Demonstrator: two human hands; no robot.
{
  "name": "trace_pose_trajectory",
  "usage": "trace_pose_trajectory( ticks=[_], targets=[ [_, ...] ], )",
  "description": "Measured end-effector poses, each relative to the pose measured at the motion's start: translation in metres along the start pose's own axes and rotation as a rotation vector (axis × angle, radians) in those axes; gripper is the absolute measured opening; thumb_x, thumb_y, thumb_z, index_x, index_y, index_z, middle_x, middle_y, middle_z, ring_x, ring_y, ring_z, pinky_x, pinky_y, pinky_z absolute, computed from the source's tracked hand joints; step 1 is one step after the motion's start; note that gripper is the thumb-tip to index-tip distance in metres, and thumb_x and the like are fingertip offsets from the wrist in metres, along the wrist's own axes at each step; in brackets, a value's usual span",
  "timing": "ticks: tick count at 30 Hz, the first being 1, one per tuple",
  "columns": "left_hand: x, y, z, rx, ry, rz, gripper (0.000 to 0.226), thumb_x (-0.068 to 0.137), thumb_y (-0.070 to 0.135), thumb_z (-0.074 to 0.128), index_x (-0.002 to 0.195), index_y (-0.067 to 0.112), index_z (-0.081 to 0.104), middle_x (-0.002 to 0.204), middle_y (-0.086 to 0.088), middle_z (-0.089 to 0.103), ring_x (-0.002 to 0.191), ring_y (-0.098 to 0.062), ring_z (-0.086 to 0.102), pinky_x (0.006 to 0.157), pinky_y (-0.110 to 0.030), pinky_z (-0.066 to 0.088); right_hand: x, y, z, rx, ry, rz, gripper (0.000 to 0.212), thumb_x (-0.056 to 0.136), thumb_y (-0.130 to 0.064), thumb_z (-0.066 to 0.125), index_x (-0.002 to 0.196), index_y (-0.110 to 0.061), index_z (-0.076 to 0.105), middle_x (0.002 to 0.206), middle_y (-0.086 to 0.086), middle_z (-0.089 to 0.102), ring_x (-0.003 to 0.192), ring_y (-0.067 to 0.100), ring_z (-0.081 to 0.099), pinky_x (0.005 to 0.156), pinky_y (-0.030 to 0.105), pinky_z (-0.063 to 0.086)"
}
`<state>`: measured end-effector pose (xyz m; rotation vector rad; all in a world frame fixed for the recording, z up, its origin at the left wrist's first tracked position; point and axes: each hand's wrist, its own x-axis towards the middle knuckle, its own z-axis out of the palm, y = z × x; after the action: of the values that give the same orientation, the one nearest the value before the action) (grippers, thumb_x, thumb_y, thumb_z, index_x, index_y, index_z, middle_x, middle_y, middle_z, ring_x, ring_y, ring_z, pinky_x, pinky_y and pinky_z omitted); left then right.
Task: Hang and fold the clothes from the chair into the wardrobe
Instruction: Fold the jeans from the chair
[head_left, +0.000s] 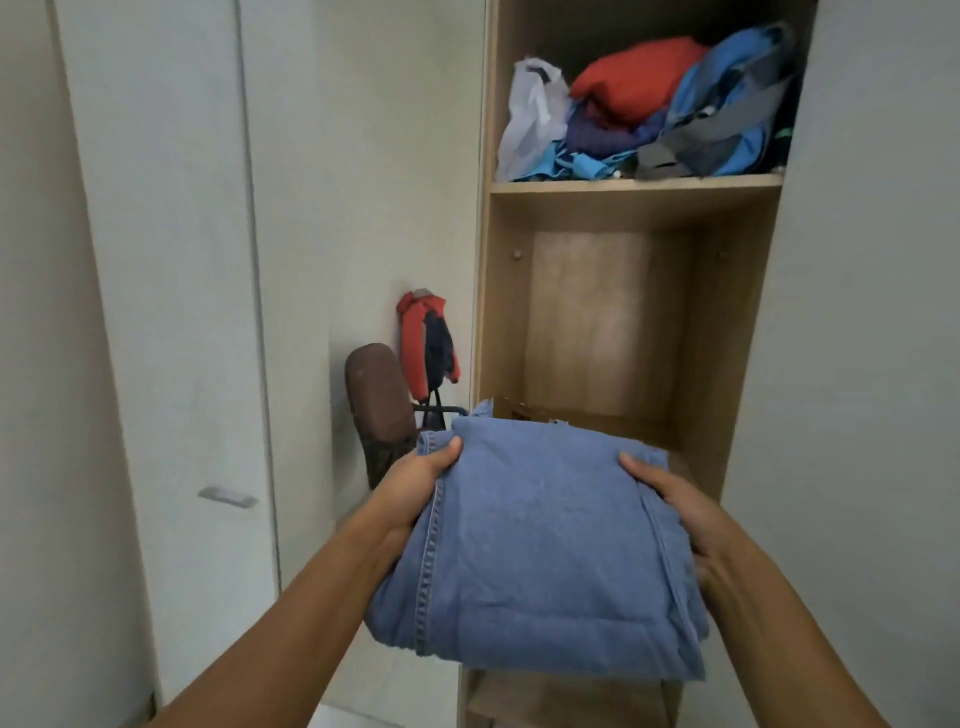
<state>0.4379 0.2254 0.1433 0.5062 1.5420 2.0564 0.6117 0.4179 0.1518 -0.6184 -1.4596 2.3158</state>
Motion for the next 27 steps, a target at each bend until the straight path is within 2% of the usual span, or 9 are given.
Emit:
trace_pose_trajectory(
  ticks=[2,6,8,12,15,17,22,24,27],
  targets=[
    [0.031,0.004,0.015,-0.014,-0.084,-0.05,0.03,0.095,0.03,0.062,0.115,0.009,0.071,0.102,-0.013,0.076,0.086,-0.028,0.074,0.075,-0.038,0.057,0.027,-0.014,-0.014,0.006,0.08,-0.053,0.046,0.092,-0.034,0.064,0.121,0.001,0.065,0.105,0.021,0.073,0.102,0.033,0.066,0.082,0.041,0.052],
    [0.089,0.017,0.036,0.026,-0.263,-0.129,0.036,0.086,0.025,0.072,0.117,0.006,0.07,0.111,-0.019,0.073,0.096,-0.034,0.071,0.09,-0.047,0.055,0.08,-0.045,-0.045,0.005,0.177,-0.156,0.028,0.099,-0.025,0.055,0.108,-0.001,0.065,0.078,0.014,0.075,0.066,0.024,0.074,0.053,0.027,0.058],
    [0.122,0.021,0.046,0.115,-0.334,-0.141,0.048,0.077,0.024,0.08,0.119,0.004,0.068,0.111,-0.018,0.073,0.101,-0.035,0.07,0.092,-0.049,0.055,0.102,-0.059,-0.055,0.038,0.214,-0.189,0.025,0.101,-0.023,0.052,0.101,-0.002,0.065,0.071,0.013,0.074,0.058,0.021,0.073,0.048,0.027,0.058],
    [0.18,0.021,0.078,0.197,-0.297,-0.085,0.038,0.08,0.024,0.082,0.111,0.006,0.07,0.1,-0.013,0.076,0.089,-0.03,0.074,0.07,-0.038,0.061,0.144,-0.086,-0.069,0.036,0.294,-0.181,0.031,0.103,-0.027,0.05,0.106,0.0,0.066,0.08,0.015,0.074,0.065,0.025,0.073,0.059,0.031,0.06],
    [0.228,0.018,0.098,0.197,-0.245,-0.06,0.036,0.077,0.024,0.084,0.107,0.008,0.071,0.098,-0.012,0.076,0.087,-0.03,0.074,0.075,-0.039,0.06,0.176,-0.101,-0.074,-0.012,0.369,-0.196,0.036,0.103,-0.025,0.051,0.126,0.001,0.06,0.1,0.019,0.071,0.085,0.029,0.068,0.079,0.038,0.055],
    [0.259,0.015,0.109,0.201,-0.217,-0.057,0.027,0.078,0.023,0.084,0.098,0.012,0.07,0.097,-0.011,0.075,0.087,-0.03,0.073,0.075,-0.039,0.06,0.202,-0.111,-0.08,-0.043,0.404,-0.219,0.038,0.102,-0.023,0.053,0.132,0.0,0.057,0.11,0.019,0.069,0.089,0.028,0.066,0.077,0.037,0.055],
    [0.336,-0.003,0.128,0.193,-0.144,-0.055,0.033,0.078,0.019,0.083,0.105,0.008,0.067,0.1,-0.011,0.072,0.086,-0.028,0.07,0.068,-0.034,0.056,0.263,-0.129,-0.093,-0.152,0.321,-0.151,0.024,0.091,-0.024,0.067,0.103,-0.002,0.069,0.088,0.016,0.075,0.083,0.03,0.068,0.077,0.04,0.055],
    [0.37,-0.012,0.134,0.2,-0.116,-0.056,0.037,0.079,0.018,0.083,0.11,0.007,0.067,0.102,-0.009,0.07,0.087,-0.026,0.068,0.068,-0.033,0.055,0.294,-0.134,-0.104,-0.217,0.317,-0.142,0.034,0.08,-0.019,0.079,0.107,-0.001,0.069,0.093,0.018,0.076,0.089,0.035,0.071,0.08,0.045,0.058],
    [0.419,-0.028,0.143,0.2,-0.061,-0.053,0.051,0.076,0.019,0.085,0.12,0.005,0.066,0.114,-0.012,0.07,0.096,-0.029,0.068,0.08,-0.038,0.058,0.348,-0.137,-0.123,-0.272,0.343,-0.154,0.056,0.068,-0.013,0.088,0.118,0.0,0.067,0.103,0.018,0.075,0.096,0.036,0.072,0.087,0.054,0.057]
  ],
)
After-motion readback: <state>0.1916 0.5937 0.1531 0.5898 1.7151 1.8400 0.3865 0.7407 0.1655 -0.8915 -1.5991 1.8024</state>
